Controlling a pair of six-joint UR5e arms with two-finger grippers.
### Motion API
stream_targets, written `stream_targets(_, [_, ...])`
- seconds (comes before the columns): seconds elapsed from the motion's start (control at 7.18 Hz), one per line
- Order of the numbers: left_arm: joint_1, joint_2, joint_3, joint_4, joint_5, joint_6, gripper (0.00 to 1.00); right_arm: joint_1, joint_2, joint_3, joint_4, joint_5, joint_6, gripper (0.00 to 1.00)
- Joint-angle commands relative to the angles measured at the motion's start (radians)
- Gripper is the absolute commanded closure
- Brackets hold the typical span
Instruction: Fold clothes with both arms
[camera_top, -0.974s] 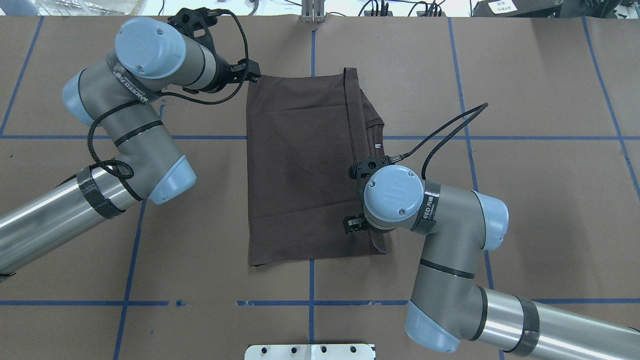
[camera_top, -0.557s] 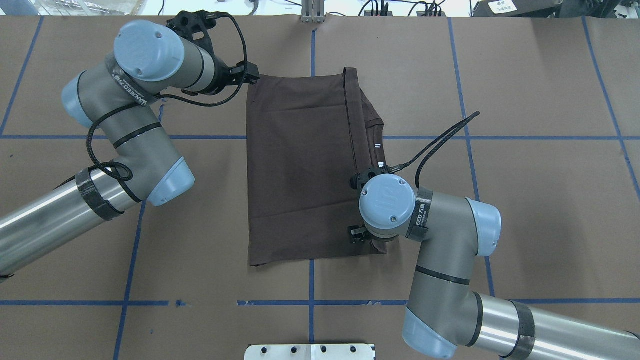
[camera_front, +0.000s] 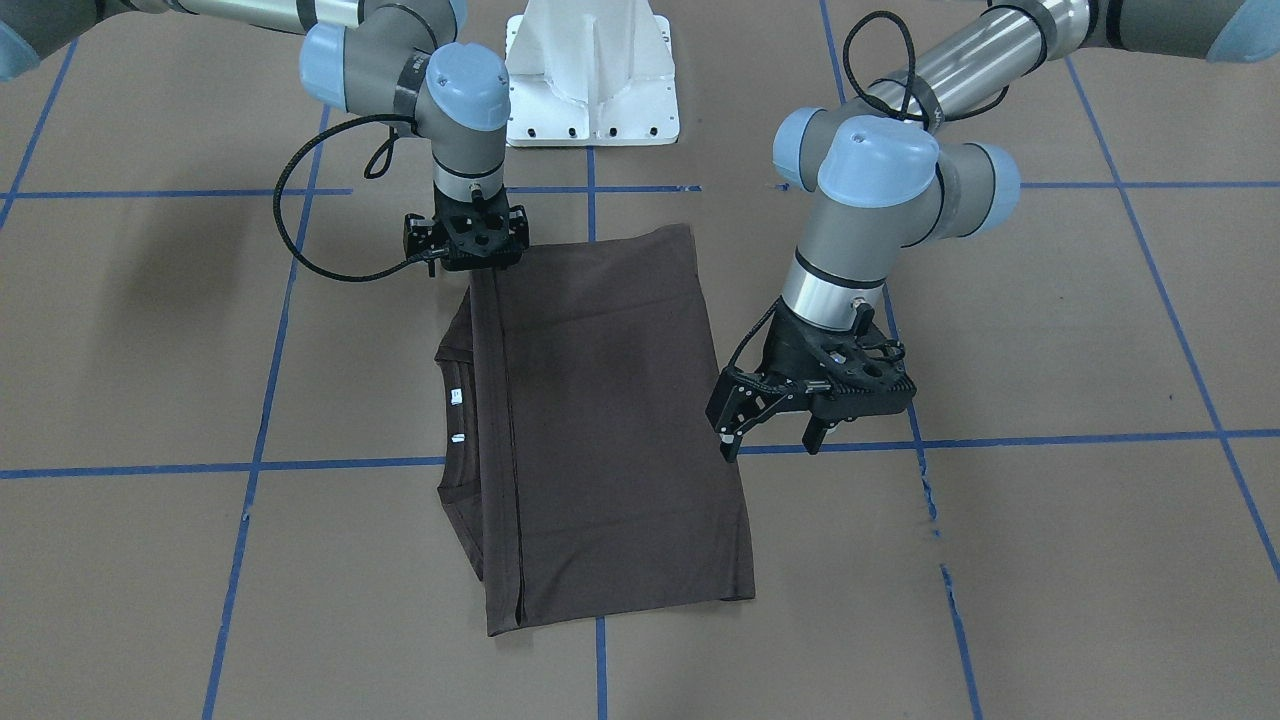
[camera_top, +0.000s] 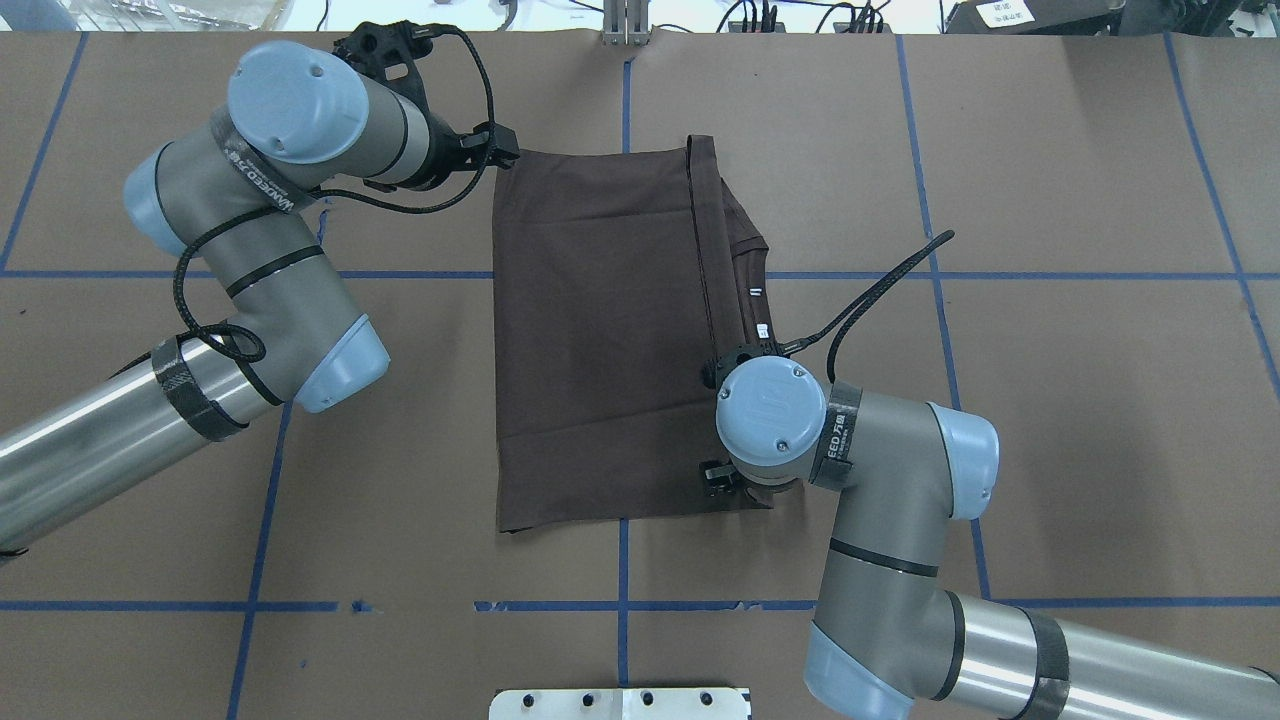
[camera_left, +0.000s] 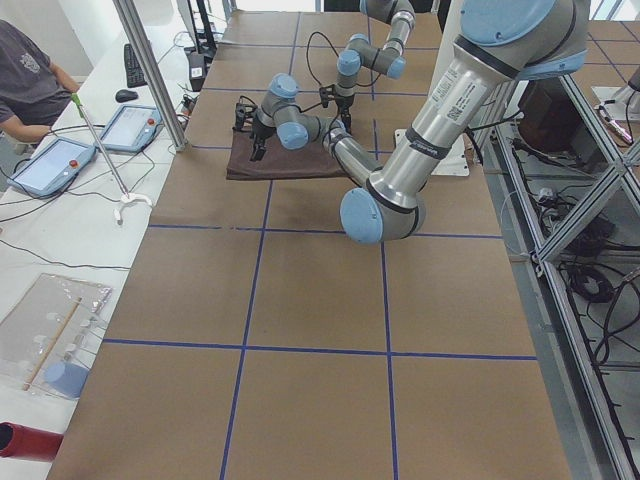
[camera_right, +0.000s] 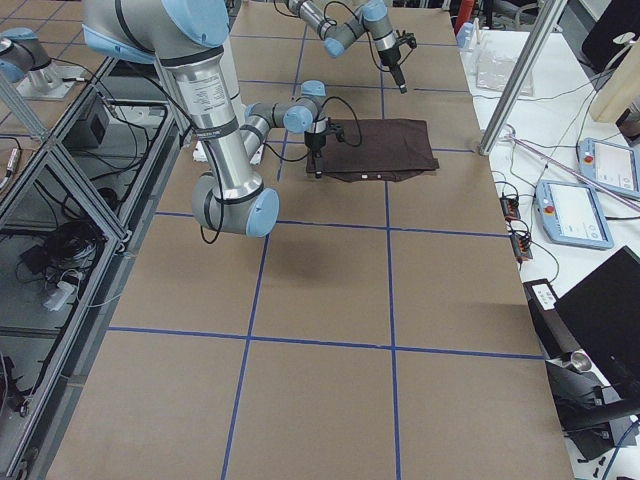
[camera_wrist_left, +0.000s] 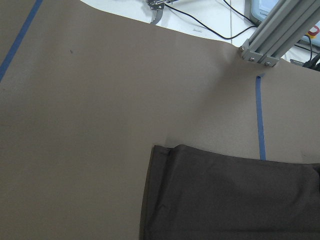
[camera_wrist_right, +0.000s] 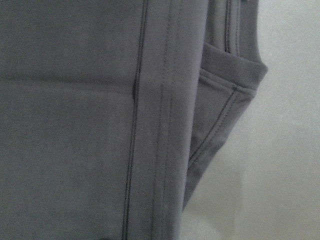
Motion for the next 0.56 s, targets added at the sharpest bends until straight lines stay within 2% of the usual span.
stream_targets(0.0, [0.001,0.000,-0.001,0.000,0.000,-0.002,0.00,-0.001,-0.006,0.004,-0.020,0.000,0.000,0.00])
stream_targets(0.42, [0.001,0.000,0.002,-0.003,0.002,-0.002,0.00,0.001,-0.015,0.004,-0.020,-0.001,-0.002,0.00])
